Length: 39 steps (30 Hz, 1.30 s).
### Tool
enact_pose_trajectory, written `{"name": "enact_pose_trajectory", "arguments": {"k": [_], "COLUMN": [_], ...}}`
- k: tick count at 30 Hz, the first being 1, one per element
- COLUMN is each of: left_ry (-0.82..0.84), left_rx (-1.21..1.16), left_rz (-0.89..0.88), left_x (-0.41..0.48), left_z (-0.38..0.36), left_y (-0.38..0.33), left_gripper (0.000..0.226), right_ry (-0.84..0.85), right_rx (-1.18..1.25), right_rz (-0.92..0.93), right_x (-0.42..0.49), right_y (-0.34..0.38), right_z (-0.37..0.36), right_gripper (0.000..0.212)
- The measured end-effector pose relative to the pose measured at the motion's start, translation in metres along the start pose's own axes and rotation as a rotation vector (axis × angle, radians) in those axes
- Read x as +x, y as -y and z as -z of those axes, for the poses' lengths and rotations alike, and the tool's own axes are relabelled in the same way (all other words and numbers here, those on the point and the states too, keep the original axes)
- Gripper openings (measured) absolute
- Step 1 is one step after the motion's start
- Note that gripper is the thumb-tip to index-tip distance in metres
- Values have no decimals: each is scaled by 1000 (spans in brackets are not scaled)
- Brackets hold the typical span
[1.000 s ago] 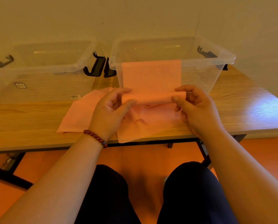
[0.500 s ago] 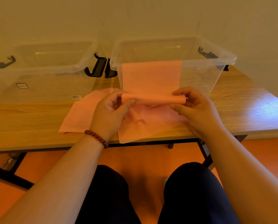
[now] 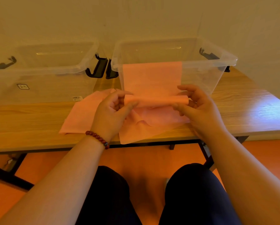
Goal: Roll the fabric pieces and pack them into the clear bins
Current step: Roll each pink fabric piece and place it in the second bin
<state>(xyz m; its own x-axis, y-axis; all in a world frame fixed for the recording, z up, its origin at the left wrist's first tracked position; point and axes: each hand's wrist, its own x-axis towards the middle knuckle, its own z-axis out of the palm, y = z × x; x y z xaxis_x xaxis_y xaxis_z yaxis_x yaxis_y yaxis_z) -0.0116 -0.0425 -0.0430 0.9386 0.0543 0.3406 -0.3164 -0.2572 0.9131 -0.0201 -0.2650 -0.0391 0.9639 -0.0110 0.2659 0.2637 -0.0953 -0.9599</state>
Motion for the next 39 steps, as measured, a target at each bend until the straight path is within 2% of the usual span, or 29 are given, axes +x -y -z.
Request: {"name": "enact_pose_trajectory", "arguments": {"k": [2, 7, 10, 19, 25, 29, 34, 39], "left_ry": [6, 50, 41, -15, 3, 51, 22, -14], "left_rx": [-31, 4, 52, 7, -14, -11, 12, 48], "left_rz": [14, -47, -76, -30, -25, -51, -58, -88], "left_x": [0, 1, 2, 3, 0, -1, 2, 2], "left_z": [0, 2, 2, 0, 2, 2, 2, 1], "left_y": [-1, 3, 4, 5, 3, 3, 7, 4], "left_gripper": [26, 37, 34, 32, 26, 34, 30, 31], "right_ry": [13, -55, -56, -13, -57, -74, -53, -15], "right_rx": [-6, -6, -11, -9, -37, -40, 42, 50], "right_rz": [-8, -11, -6, -20, -26, -25, -5, -27], "right_x": [0, 0, 1, 3, -1, -1, 1, 2], "right_y": [1, 0, -2, -4, -1, -1, -1, -3], "right_z": [-1, -2, 0, 0, 0, 0, 0, 1], "right_gripper": [33, 15, 11, 34, 10, 3, 24, 35]}}
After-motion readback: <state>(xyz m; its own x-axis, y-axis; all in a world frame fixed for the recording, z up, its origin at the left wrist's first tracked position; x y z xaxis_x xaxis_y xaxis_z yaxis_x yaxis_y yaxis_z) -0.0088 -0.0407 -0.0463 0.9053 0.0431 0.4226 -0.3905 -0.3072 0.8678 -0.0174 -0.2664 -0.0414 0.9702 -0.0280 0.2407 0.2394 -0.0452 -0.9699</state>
